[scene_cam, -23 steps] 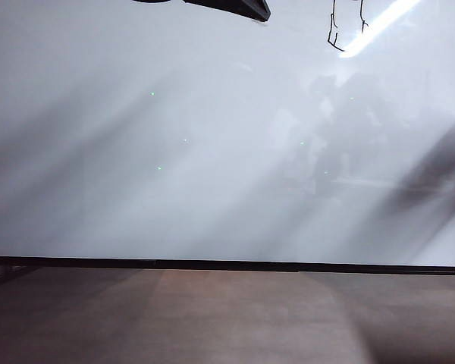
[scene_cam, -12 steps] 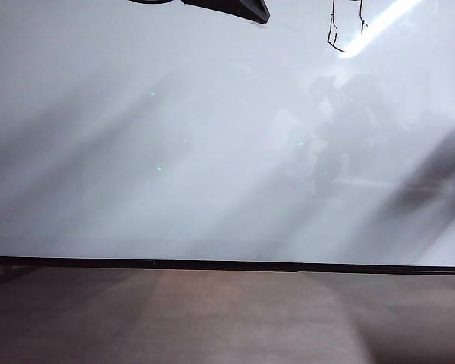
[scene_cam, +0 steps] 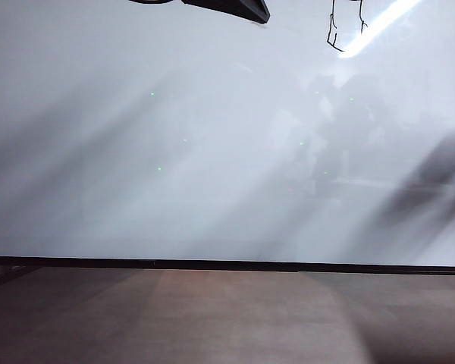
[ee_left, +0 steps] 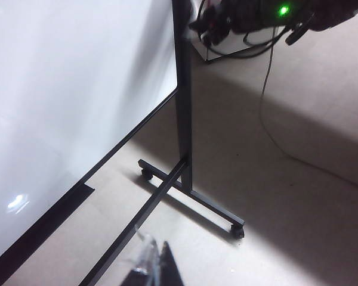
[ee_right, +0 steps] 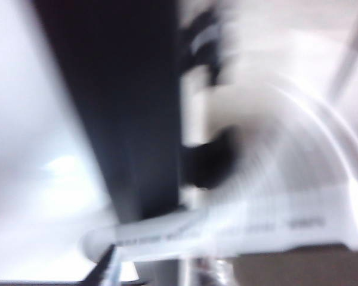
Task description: Reach to the right to find the marker pen, pick it up, and write the number 0 on the whiteboard.
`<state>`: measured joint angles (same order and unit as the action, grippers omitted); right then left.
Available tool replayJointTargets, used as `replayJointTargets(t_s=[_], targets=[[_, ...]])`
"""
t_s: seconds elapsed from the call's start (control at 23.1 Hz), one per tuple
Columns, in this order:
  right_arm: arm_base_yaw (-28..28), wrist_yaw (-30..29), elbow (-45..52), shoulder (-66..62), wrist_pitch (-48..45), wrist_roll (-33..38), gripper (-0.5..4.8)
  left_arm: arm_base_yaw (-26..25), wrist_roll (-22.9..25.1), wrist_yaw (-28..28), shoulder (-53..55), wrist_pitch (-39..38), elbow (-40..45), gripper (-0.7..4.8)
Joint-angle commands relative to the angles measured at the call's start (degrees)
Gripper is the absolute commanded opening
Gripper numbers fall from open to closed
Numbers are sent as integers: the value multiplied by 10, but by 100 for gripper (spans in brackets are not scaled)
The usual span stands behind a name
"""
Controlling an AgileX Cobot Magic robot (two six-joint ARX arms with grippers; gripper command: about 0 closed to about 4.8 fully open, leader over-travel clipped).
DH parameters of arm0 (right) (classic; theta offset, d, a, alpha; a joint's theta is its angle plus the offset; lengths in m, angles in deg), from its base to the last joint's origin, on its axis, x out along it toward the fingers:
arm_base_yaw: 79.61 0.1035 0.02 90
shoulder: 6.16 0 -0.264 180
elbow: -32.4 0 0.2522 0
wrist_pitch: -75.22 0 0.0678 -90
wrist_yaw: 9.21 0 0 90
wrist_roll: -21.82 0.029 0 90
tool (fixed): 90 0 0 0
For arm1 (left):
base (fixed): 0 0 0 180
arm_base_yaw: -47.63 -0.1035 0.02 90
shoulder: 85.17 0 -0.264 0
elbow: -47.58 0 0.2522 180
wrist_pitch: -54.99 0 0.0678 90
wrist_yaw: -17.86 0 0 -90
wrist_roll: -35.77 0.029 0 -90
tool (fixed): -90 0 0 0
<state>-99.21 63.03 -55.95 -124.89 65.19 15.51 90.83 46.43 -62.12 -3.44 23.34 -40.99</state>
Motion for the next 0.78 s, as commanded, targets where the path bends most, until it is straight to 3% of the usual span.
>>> replayJointTargets(t_s=[0.04, 0.26, 0.35, 0.56, 0.65, 0.78], targets=[[1, -6, -3, 17, -17, 1, 153, 0, -1, 2, -2, 3, 0, -5], [-3, -7, -3, 35, -1, 1, 152, 0, -1, 2, -6, 3, 0, -5], [-11, -4, -2, 70, 78, -3, -14, 0, -1, -20, -35, -2, 0, -5], [-35, -27, 82, 245, 118, 7, -5, -9, -5, -70, -178, -92, 0, -5], [-28, -30, 130, 333, 124, 21, -5, -11, -27, -103, -238, -114, 2, -5], [-23, -39, 203, 483, 125, 53, -5, -30, -67, -110, -341, -125, 20, -5]])
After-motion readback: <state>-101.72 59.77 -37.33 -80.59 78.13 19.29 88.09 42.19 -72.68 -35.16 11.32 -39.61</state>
